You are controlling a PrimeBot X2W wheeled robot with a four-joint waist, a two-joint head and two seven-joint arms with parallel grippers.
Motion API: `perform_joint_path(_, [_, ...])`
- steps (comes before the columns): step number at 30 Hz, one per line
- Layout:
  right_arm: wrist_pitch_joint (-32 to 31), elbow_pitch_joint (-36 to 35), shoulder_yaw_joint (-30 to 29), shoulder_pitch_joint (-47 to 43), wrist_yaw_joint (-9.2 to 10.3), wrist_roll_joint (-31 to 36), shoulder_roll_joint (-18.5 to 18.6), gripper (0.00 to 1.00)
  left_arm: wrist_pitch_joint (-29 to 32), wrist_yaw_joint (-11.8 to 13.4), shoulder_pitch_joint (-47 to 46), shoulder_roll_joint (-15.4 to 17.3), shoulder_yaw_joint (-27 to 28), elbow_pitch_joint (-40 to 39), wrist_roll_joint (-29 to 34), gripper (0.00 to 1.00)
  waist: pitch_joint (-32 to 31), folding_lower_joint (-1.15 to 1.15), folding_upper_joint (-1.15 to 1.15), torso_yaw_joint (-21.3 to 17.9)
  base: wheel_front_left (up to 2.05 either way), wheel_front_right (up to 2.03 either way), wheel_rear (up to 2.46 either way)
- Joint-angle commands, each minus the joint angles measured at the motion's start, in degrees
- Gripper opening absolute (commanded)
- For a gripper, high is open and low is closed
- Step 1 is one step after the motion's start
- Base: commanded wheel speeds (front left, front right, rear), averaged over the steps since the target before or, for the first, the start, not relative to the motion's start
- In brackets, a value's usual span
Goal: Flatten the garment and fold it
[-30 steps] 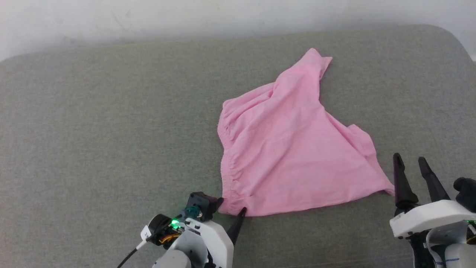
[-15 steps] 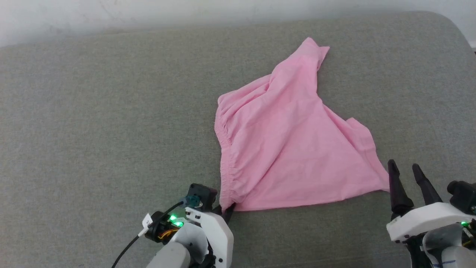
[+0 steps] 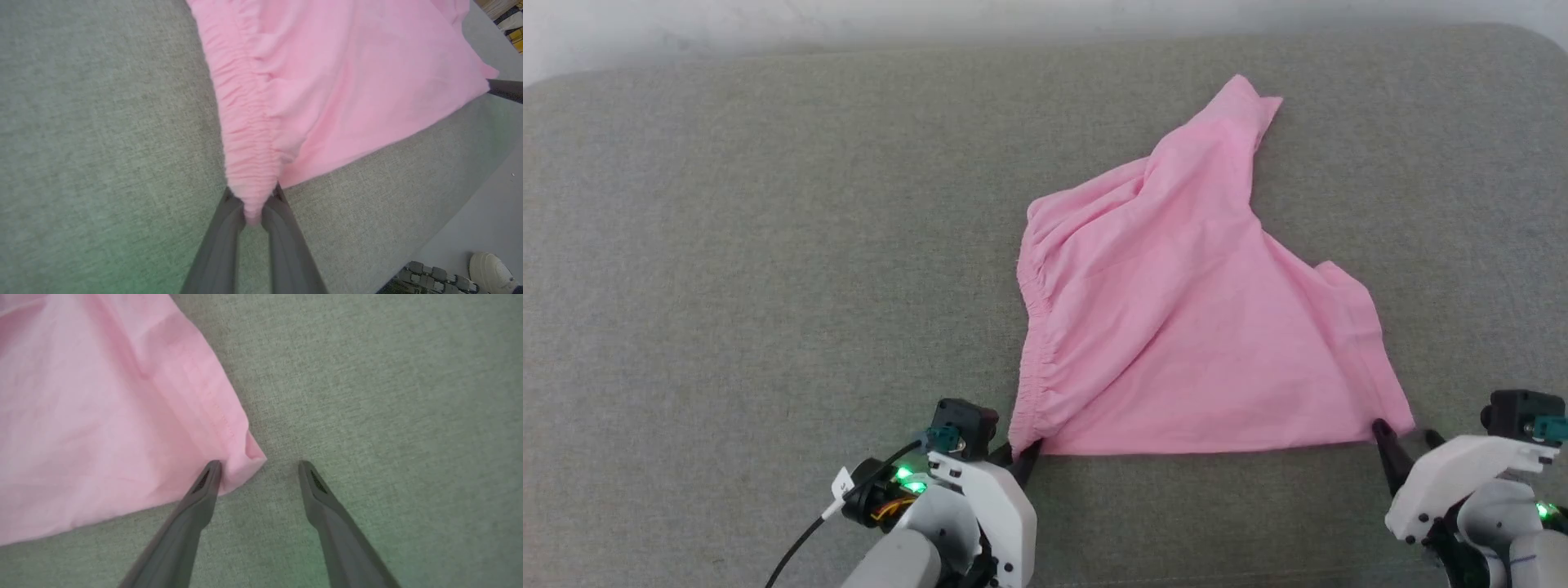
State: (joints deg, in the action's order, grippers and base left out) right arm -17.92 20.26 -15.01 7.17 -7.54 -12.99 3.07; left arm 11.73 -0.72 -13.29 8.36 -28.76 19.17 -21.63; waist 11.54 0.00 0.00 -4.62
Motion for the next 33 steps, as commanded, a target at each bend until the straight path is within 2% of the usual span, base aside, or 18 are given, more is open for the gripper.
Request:
perform_joint_path(1, [-0.6, 0.3, 0.1, 0.8, 0.05, 0.3, -0.2, 1.00, -0.3, 0.3, 0.3, 0.5, 0.0, 0.1, -0.2, 0.00, 0.2, 0.00, 0.00, 0.2, 0.00, 0.00, 0.00])
perform_joint_path(3, [-1.8, 0.0, 0.6, 1.3, 0.05, 0.6, -0.2, 0.98, -0.5, 0.3, 0.3, 0.5, -0.1, 0.0, -0.3, 0.00, 0.3, 0.00, 0.00, 0.3, 0.00, 0.00, 0.00])
perform_joint_path(4, [-2.2, -0.2, 0.8, 1.5, 0.05, 0.8, -0.2, 0.82, -0.6, 0.3, 0.2, 0.5, -0.1, 0.0, -0.3, 0.00, 0.3, 0.00, 0.00, 0.3, 0.00, 0.00, 0.00])
perform_joint_path(5, [-2.6, -0.4, 1.0, 1.7, 0.05, 1.1, -0.2, 0.58, -0.7, 0.3, 0.2, 0.6, -0.1, 0.0, -0.3, 0.00, 0.3, 0.00, 0.00, 0.3, 0.00, 0.00, 0.00])
perform_joint_path(6, [-2.9, -0.7, 1.2, 1.8, 0.05, 1.5, -0.2, 0.44, -0.8, 0.3, 0.2, 0.6, -0.2, 0.0, -0.3, 0.00, 0.3, 0.00, 0.00, 0.2, 0.00, 0.00, 0.00])
perform_joint_path(7, [-3.3, -0.9, 1.4, 2.0, 0.05, 1.7, -0.2, 0.35, -0.9, 0.3, 0.2, 0.7, -0.2, -0.1, -0.4, 0.00, 0.4, 0.00, 0.00, 0.2, 0.00, 0.00, 0.00])
perform_joint_path(8, [-3.8, -1.1, 1.7, 2.1, 0.05, 1.7, -0.2, 0.15, -1.0, 0.3, 0.2, 0.7, -0.2, -0.1, -0.4, 0.00, 0.4, 0.00, 0.00, 0.2, 0.00, 0.00, 0.00])
perform_joint_path(9, [-4.4, -1.2, 1.8, 2.1, 0.05, 2.0, -0.2, 0.00, -1.1, 0.3, 0.2, 0.8, -0.2, -0.1, -0.5, 0.00, 0.4, 0.00, 0.00, 0.1, 0.00, 0.00, 0.00])
perform_joint_path(17, [-6.8, -5.4, 0.8, 1.0, 0.05, 1.0, -0.2, 0.00, -3.8, -0.3, -0.3, 0.8, 1.1, -2.6, -2.2, 0.00, -0.9, 0.00, 0.00, 0.4, 0.00, 0.00, 0.00])
perform_joint_path(22, [-8.7, -14.8, 2.2, 1.1, 0.05, -1.7, -0.2, 0.00, -4.7, -3.2, -1.6, 0.1, 5.7, -11.6, -10.1, 0.00, -1.7, 0.00, 0.00, 0.3, 0.00, 0.00, 0.00])
perform_joint_path(28, [-14.6, -26.5, 5.3, 9.1, 0.05, 1.6, -0.2, 0.00, 3.4, -5.0, -8.4, 3.4, 10.4, -23.4, -19.3, 0.00, 0.2, 0.00, 0.00, -0.7, 0.00, 0.00, 0.00])
perform_joint_path(30, [-16.7, -28.5, 7.0, 14.0, 0.05, 2.2, 0.2, 0.00, 6.4, -4.5, -12.5, 4.1, 12.4, -25.4, -21.7, 0.00, 2.0, 0.00, 0.00, -0.9, 0.00, 0.00, 0.00])
perform_joint_path(33, [-19.2, -28.2, 8.9, 22.9, 0.05, 2.4, 2.0, 0.00, 10.1, -2.4, -20.3, 5.2, 15.5, -25.8, -23.4, 0.00, 5.3, 0.00, 0.00, -1.3, 0.00, 0.00, 0.00])
